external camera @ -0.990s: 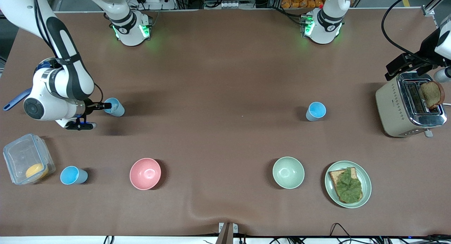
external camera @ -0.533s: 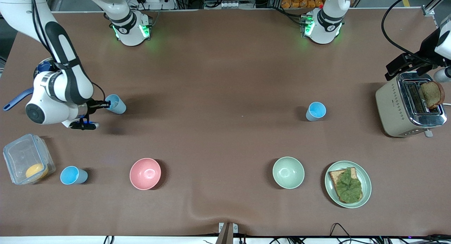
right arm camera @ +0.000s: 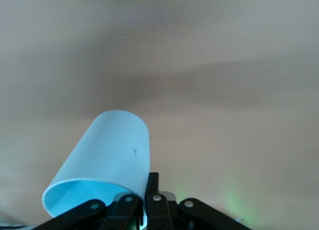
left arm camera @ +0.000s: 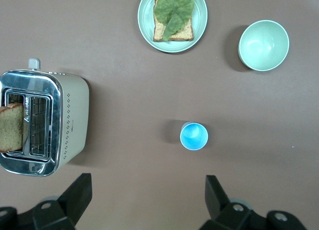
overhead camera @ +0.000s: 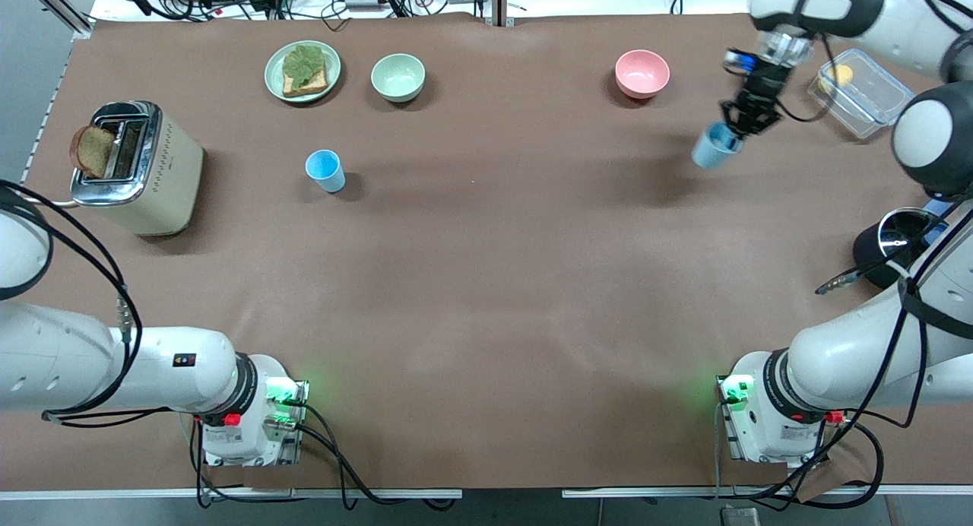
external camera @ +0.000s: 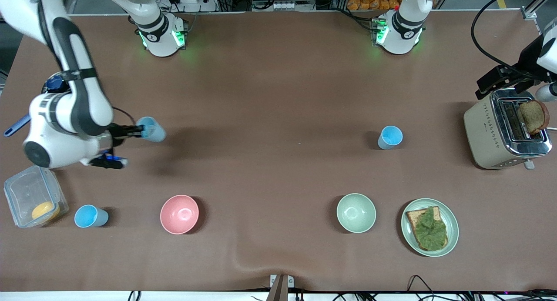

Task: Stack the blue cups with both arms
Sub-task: 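Carry the blue cup with the right gripper to the table center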

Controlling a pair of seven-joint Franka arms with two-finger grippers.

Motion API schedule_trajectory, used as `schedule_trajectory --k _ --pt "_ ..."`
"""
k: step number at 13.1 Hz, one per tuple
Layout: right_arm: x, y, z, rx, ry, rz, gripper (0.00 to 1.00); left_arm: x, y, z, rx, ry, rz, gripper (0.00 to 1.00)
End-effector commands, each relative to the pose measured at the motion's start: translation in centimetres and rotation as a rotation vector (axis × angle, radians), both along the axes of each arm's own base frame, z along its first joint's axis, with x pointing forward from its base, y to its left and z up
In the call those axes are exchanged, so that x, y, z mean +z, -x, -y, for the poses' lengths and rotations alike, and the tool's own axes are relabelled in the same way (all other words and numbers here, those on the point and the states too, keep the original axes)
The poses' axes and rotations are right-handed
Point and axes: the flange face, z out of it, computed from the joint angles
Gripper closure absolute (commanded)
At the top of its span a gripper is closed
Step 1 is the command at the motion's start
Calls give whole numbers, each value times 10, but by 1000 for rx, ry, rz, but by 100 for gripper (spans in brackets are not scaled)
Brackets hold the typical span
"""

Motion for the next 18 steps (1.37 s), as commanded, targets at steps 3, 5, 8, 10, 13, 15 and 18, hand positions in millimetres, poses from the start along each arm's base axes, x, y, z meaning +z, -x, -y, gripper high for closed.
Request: schedule_trajectory --k 3,5,8,10,13,15,18 --pt "6 -17 -165 -109 0 -43 100 4 4 0 23 15 14 0" --pt "-1 -10 -235 -123 44 -22 100 4 4 0 23 15 14 0" --pt "-15 9 -306 -105 71 8 100 5 4 -1 25 16 14 0" --pt "-24 14 -340 -149 17 33 100 4 4 0 23 15 14 0" --pt "-35 26 -387 -168 -62 116 100 4 4 0 23 15 14 0" --pt "-50 33 -402 -165 -65 140 100 4 4 0 23 15 14 0" --pt "-69 40 -407 -165 -41 116 100 4 4 0 23 15 14 0"
